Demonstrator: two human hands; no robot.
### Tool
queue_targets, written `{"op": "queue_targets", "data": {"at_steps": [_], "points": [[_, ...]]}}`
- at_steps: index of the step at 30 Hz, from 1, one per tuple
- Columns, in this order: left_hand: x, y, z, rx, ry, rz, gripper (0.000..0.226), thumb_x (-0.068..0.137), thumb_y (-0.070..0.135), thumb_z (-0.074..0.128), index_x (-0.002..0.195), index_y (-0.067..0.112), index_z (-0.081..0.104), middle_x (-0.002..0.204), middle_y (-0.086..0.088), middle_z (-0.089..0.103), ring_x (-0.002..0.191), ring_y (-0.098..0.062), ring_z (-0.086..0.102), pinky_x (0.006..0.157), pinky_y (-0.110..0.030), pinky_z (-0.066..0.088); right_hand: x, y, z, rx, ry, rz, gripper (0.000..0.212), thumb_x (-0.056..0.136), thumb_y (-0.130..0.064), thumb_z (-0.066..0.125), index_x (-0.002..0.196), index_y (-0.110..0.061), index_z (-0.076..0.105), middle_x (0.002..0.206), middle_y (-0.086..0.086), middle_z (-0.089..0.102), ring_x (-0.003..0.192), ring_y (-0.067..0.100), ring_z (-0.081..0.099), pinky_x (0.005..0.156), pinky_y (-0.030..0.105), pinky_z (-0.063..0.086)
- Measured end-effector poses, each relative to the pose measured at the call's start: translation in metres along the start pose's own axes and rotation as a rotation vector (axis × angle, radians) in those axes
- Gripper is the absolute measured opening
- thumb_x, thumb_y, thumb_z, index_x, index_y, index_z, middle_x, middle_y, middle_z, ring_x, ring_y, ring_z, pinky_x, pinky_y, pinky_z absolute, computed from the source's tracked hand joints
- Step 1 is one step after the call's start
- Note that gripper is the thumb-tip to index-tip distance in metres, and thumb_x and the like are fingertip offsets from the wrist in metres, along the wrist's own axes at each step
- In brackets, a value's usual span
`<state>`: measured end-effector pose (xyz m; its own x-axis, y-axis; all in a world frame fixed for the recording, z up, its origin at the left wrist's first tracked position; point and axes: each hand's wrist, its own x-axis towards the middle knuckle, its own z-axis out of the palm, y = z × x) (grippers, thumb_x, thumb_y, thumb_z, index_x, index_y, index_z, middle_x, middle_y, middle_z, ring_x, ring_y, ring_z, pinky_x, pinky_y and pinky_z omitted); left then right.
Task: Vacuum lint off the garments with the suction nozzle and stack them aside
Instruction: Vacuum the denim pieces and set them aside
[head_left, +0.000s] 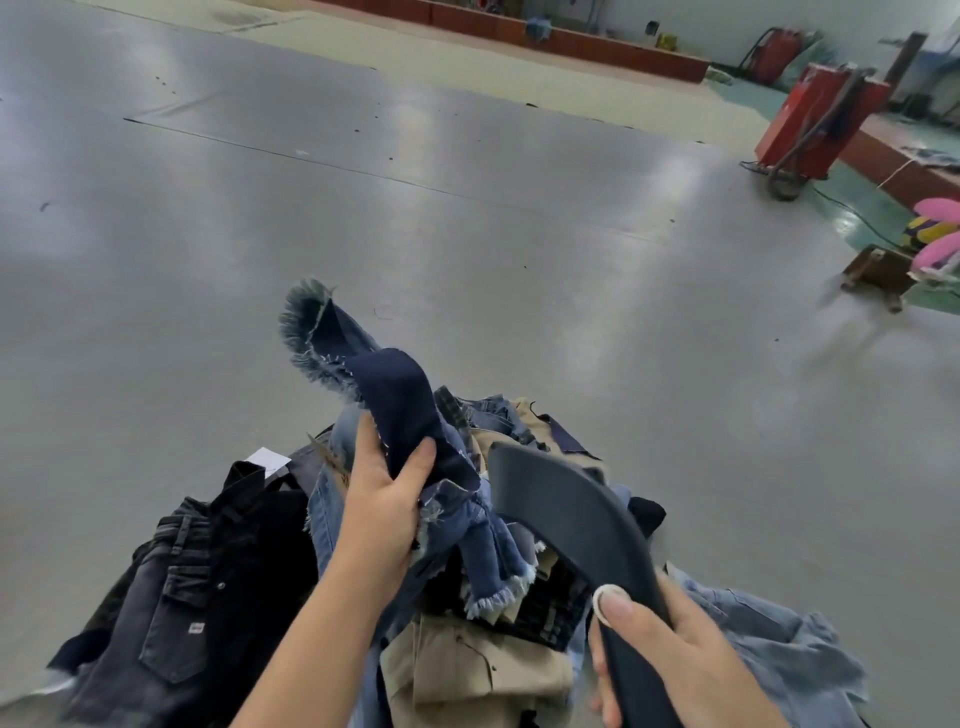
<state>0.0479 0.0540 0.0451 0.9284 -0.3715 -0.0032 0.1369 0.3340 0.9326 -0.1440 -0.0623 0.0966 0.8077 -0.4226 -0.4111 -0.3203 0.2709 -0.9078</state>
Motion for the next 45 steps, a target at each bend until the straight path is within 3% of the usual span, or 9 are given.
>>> {"op": "queue_targets", "data": {"at_steps": [4,9,14,22,26,31,35,39,45], "points": [[-0.004,0.002,0.005,0.112,-0.026,0.081,0.049,0.095,0.008,0.054,0.11,0.054,0.055,0.109,0.02,0.068,0.102,0.001,0.063,0.077,-0.009,0.048,0.007,0.003,0.011,-0.045,-0.055,0.034,0.045,0.073,-0.028,0.08,0.112,-0.022,0.059,0.072,0.008,0.07,0.056,0.02,0.066,0.048,0.021,0.051],[-0.007,0.0,0.005,0.095,-0.068,0.068,0.039,0.093,0.003,0.055,0.115,0.034,0.057,0.107,0.01,0.071,0.1,-0.006,0.066,0.076,-0.015,0.051,0.012,-0.006,0.007,-0.019,-0.01,-0.022,0.039,0.071,-0.038,0.072,0.096,-0.013,0.055,0.062,0.016,0.058,0.043,0.029,0.055,0.044,0.032,0.046],[-0.008,-0.001,0.006,0.074,-0.069,0.002,0.035,0.087,0.018,0.062,0.119,0.031,0.058,0.108,0.01,0.071,0.1,-0.006,0.066,0.076,-0.015,0.052,0.001,0.005,0.006,-0.153,-0.039,-0.033,0.051,0.063,-0.049,0.077,0.11,-0.039,0.06,0.093,-0.012,0.074,0.081,0.003,0.07,0.06,0.008,0.049],[-0.015,-0.005,0.01,0.008,-0.051,-0.055,0.029,0.088,0.006,0.06,0.114,0.021,0.062,0.104,0.002,0.074,0.098,-0.012,0.069,0.072,-0.017,0.053,0.006,-0.012,-0.003,-0.088,0.047,-0.108,0.044,0.067,-0.044,0.081,0.099,-0.021,0.061,0.065,0.011,0.065,0.052,0.031,0.06,0.049,0.033,0.047],[-0.015,-0.007,0.014,0.056,-0.037,-0.039,0.027,0.088,0.012,0.063,0.112,0.025,0.064,0.101,0.004,0.074,0.093,-0.01,0.069,0.069,-0.015,0.051,-0.002,0.009,-0.001,-0.279,0.026,-0.066,0.058,0.053,-0.057,0.07,0.108,-0.051,0.054,0.089,-0.023,0.072,0.078,-0.005,0.067,0.062,0.006,0.045],[-0.019,-0.01,0.02,0.056,-0.088,-0.063,0.028,0.09,0.006,0.059,0.11,0.025,0.064,0.103,0.005,0.074,0.097,-0.011,0.069,0.073,-0.017,0.052,0.01,-0.01,0.008,-0.149,0.069,-0.123,0.022,0.074,-0.047,0.075,0.091,-0.039,0.064,0.062,0.009,0.062,0.047,0.029,0.057,0.049,0.033,0.048],[-0.016,-0.009,0.017,-0.002,-0.041,-0.087,0.028,0.088,0.007,0.059,0.113,0.021,0.063,0.105,0.001,0.074,0.099,-0.016,0.069,0.073,-0.018,0.053,0.007,-0.012,-0.004,-0.103,0.08,-0.114,0.045,0.069,-0.043,0.08,0.102,-0.022,0.059,0.062,0.014,0.062,0.046,0.031,0.057,0.045,0.03,0.046],[-0.016,-0.006,0.021,-0.014,-0.071,-0.142,0.03,0.091,0.01,0.058,0.115,0.028,0.062,0.107,0.004,0.073,0.101,-0.013,0.068,0.076,-0.025,0.054,0.001,0.003,0.007,-0.184,0.02,-0.079,0.042,0.061,-0.055,0.081,0.099,-0.05,0.063,0.078,-0.008,0.073,0.066,0.009,0.069,0.055,0.014,0.049],[-0.024,-0.012,0.02,-0.058,0.031,-0.466,0.025,0.089,0.003,0.054,0.104,0.019,0.065,0.085,-0.001,0.075,0.08,-0.025,0.069,0.059,-0.03,0.054,0.024,-0.009,0.002,-0.002,0.198,-0.176,0.024,0.057,-0.05,0.07,0.075,-0.035,0.065,0.059,0.01,0.06,0.043,0.029,0.055,0.045,0.032,0.047]]}}
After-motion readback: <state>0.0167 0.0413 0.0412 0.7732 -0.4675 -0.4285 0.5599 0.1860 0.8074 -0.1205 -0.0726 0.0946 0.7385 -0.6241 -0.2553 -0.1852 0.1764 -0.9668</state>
